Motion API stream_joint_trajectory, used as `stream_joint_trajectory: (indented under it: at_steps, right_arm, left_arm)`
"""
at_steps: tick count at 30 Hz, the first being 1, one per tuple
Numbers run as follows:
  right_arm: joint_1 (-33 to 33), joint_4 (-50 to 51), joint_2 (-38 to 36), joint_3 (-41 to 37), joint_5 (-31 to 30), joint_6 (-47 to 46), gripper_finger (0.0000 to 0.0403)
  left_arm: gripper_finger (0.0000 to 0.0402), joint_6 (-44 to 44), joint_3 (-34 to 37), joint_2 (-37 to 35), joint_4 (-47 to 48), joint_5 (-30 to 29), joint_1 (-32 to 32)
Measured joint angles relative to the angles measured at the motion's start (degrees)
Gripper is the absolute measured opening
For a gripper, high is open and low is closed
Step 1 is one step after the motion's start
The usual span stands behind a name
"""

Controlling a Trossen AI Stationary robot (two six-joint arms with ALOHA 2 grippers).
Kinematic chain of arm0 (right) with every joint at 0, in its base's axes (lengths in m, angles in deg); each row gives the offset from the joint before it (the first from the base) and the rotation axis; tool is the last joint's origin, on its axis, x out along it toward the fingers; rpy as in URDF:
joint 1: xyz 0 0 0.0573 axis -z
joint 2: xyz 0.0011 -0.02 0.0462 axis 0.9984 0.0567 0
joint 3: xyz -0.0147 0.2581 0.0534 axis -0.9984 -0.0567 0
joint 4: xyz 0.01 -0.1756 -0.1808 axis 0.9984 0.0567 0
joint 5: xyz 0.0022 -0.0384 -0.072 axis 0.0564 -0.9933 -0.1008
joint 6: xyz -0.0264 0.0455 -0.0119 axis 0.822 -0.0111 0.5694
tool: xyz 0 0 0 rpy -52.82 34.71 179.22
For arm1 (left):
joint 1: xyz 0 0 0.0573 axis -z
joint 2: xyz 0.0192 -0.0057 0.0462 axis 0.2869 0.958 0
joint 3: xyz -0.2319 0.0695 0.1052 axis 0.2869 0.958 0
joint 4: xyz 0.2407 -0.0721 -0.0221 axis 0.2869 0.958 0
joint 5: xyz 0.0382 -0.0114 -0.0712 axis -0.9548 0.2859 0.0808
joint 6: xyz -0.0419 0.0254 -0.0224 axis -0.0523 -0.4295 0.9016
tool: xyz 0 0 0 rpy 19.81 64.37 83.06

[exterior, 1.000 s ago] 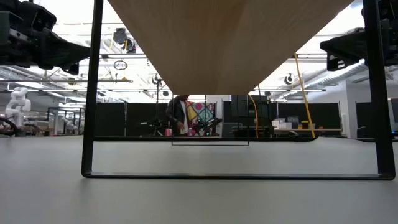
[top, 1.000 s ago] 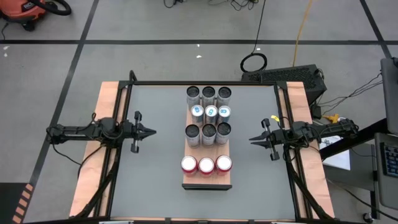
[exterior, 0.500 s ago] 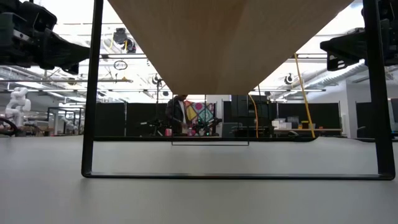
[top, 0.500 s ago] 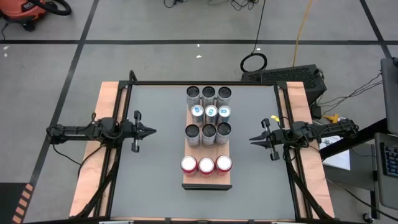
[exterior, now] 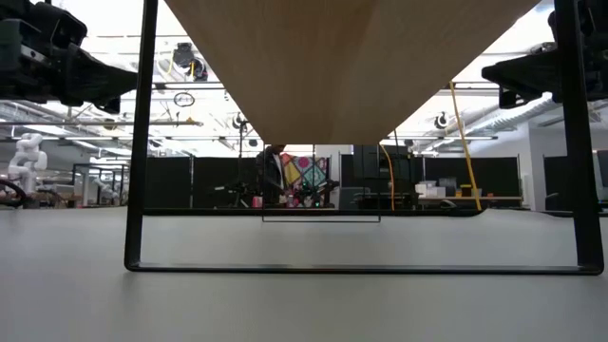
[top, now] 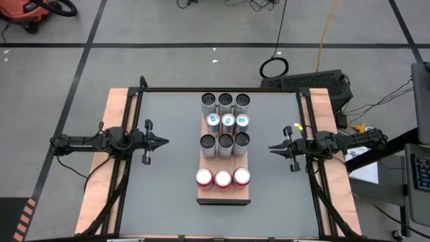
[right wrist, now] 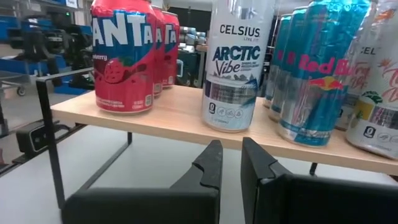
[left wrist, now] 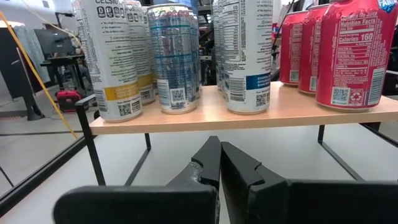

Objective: Place canned beverage on shelf
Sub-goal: Return to Home Position

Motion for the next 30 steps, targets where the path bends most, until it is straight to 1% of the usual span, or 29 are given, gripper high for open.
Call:
stream_joint_trajectory:
  at_steps: [6,15,19,26,30]
  right_arm:
    - [0.4,0.4,0.0,0.0,-0.1,-0.4,0.0000]
    - [5.2,0.9,0.0,0.0,-0.1,0.7,0.0000]
    - [6.6,1.9,0.0,0.0,2.8,0.2,0.0000]
    - [6.7,3.6,0.0,0.0,4.0,-2.5,0.0000]
    - [6.7,3.2,0.0,0.0,3.9,-1.3,0.0000]
  left_arm:
    - [0.0013,0.0,0.0,0.0,0.0,0.0,0.0]
    - [0.0013,-0.2,0.0,0.0,0.0,0.0,0.0]
    - [0.0013,-0.2,0.0,0.0,0.0,0.0,0.0]
    - [0.0013,-0.2,0.0,0.0,0.0,0.0,0.0]
    - [0.0013,-0.2,0.0,0.0,0.0,0.0,0.0]
